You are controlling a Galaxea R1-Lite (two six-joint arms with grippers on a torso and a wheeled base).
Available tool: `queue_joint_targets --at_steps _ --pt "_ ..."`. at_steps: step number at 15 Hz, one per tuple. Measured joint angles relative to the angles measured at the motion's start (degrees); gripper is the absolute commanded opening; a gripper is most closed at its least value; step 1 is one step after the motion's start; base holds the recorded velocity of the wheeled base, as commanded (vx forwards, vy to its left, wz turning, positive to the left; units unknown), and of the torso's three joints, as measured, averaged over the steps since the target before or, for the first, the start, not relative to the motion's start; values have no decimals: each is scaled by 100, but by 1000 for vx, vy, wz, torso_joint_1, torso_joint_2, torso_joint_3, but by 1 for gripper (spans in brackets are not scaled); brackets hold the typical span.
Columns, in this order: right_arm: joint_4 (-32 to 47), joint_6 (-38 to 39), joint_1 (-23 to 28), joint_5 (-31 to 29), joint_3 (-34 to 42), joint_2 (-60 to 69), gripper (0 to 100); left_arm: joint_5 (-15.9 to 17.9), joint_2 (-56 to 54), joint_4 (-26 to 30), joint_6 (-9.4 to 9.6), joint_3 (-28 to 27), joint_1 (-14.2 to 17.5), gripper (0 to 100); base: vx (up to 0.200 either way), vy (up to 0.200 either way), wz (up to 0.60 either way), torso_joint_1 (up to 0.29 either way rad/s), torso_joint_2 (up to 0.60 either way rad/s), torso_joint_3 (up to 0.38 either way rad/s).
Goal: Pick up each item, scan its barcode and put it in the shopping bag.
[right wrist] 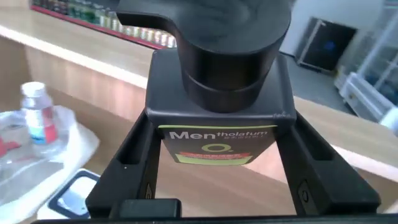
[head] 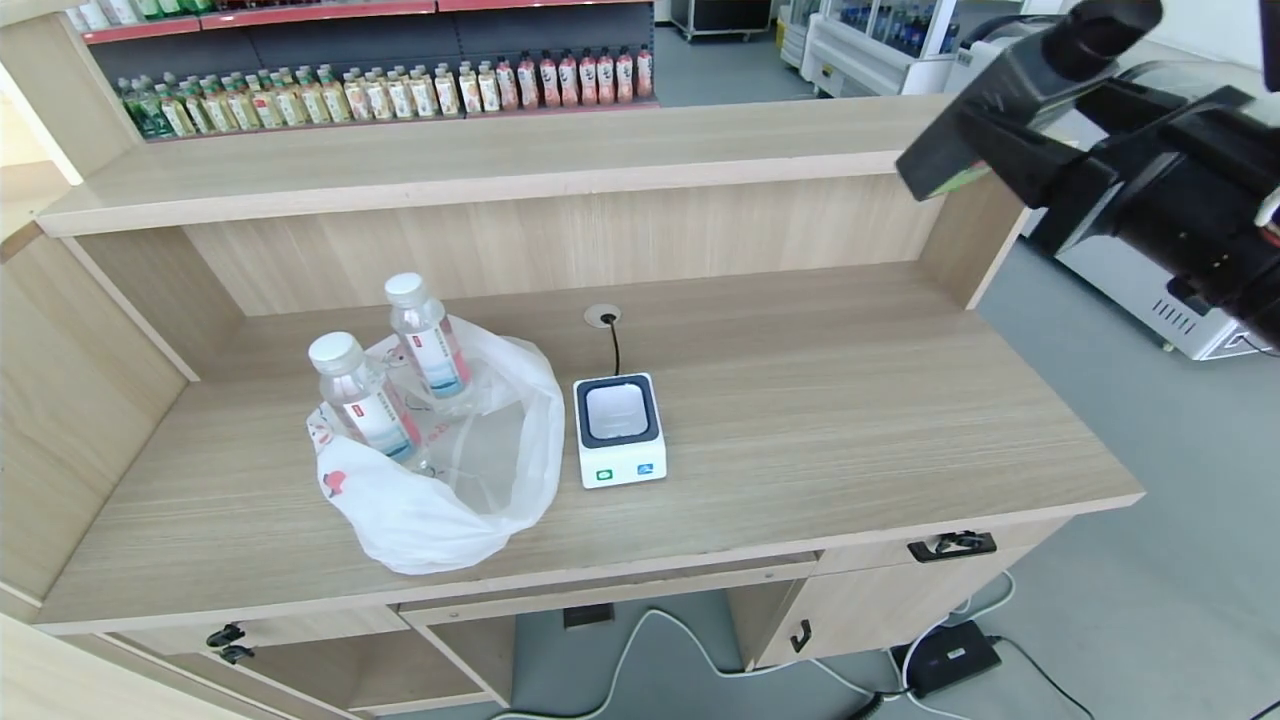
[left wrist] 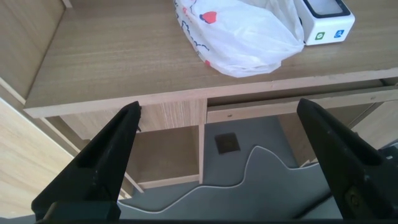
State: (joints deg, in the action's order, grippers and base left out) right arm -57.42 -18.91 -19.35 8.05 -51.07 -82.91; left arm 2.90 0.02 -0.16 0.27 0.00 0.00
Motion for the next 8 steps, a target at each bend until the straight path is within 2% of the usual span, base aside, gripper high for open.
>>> queue_joint_targets --at_steps 2,4,6,8 --pt "449 649 981 -13 -48 122 0 -1 0 0 -2 0 -5 100 0 0 0 0 0 0" --pt "1462 1328 1897 -17 -78 306 0 0 0 0 0 0 -2 100 0 0 0 0 0 0" --pt "2249 1730 2634 -24 -78 502 0 -1 0 0 0 0 0 100 0 0 0 0 0 0" --pt "2458 1866 3116 -46 24 684 0 -1 0 0 -2 0 0 100 0 0 0 0 0 0"
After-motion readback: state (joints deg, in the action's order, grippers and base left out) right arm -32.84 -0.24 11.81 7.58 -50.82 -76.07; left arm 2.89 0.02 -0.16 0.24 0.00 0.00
